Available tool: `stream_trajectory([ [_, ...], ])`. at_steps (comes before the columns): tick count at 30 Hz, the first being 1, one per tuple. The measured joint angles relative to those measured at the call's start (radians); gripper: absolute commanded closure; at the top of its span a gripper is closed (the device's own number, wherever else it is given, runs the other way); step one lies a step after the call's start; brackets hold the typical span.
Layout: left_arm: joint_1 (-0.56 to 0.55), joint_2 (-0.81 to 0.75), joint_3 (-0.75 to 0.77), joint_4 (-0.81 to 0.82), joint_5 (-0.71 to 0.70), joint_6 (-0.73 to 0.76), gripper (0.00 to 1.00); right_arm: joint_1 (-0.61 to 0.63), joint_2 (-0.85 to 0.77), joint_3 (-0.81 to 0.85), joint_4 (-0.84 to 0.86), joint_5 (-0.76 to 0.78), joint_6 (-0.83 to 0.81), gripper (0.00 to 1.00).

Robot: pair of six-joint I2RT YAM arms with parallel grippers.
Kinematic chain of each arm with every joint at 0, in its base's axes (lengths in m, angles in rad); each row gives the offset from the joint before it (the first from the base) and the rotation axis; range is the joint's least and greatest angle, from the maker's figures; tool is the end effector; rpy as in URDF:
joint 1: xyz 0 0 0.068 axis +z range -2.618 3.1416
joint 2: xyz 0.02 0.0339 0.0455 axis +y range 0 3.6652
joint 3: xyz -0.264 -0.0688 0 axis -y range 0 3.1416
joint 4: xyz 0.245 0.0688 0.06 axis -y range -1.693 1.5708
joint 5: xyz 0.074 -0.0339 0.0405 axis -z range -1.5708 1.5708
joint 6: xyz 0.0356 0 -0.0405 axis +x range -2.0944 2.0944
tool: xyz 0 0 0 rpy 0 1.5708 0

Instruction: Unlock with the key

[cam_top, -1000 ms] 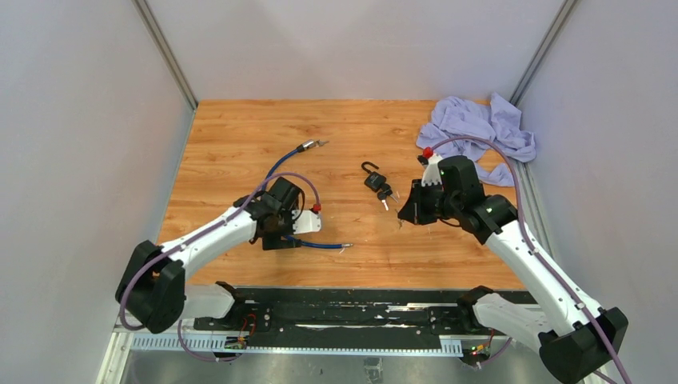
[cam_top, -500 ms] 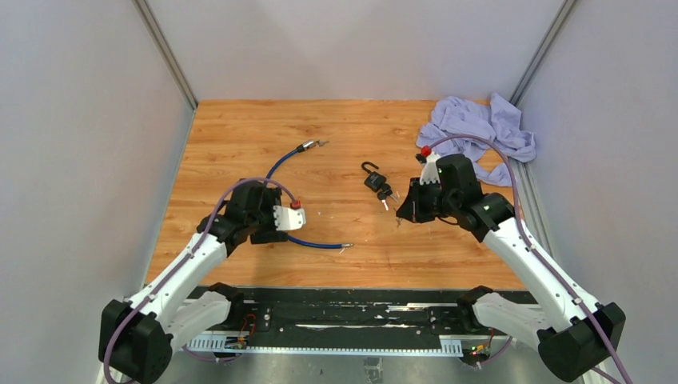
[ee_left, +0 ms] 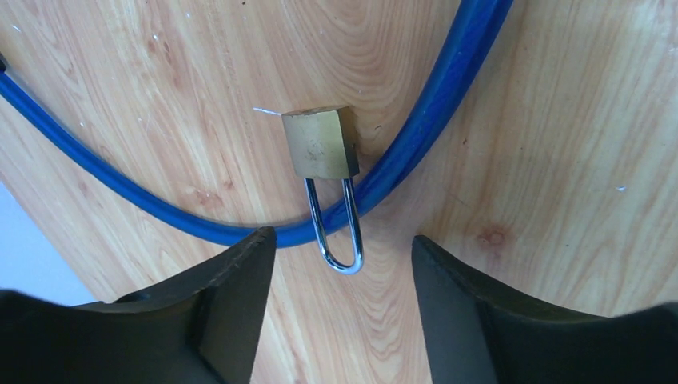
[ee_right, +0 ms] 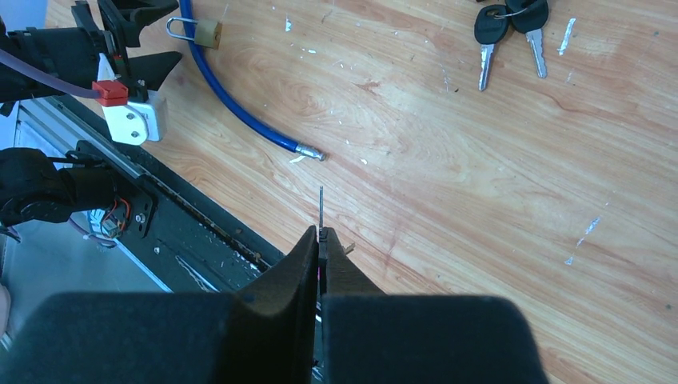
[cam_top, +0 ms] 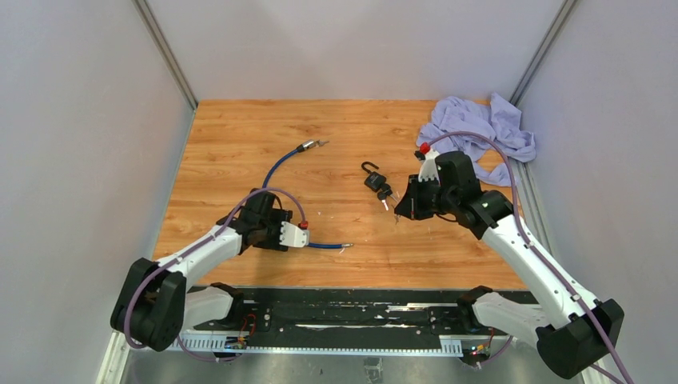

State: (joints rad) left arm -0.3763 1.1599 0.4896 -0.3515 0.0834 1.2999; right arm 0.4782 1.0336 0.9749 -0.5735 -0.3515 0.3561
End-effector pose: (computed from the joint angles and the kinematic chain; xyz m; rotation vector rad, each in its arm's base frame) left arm 0.1858 -0.0766 0.1570 1.9566 1.7194 0.2295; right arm 0.1894 0.1120 0.3224 -0.3442 2.2645 0.8391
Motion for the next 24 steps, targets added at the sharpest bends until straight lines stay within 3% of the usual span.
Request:
stream_trajectory([
  [9,0.0,0.006,-0.041,0.081,-0.046,0.076,0.42,0.0,0.0,0.001,0.0,0.0,0.0,0.99],
  [24,0.0,-0.013,-0.071,0.106,-0.098,0.118,0.66,0.0,-0.003,0.014,0.0,0.0,0.0,1.0],
])
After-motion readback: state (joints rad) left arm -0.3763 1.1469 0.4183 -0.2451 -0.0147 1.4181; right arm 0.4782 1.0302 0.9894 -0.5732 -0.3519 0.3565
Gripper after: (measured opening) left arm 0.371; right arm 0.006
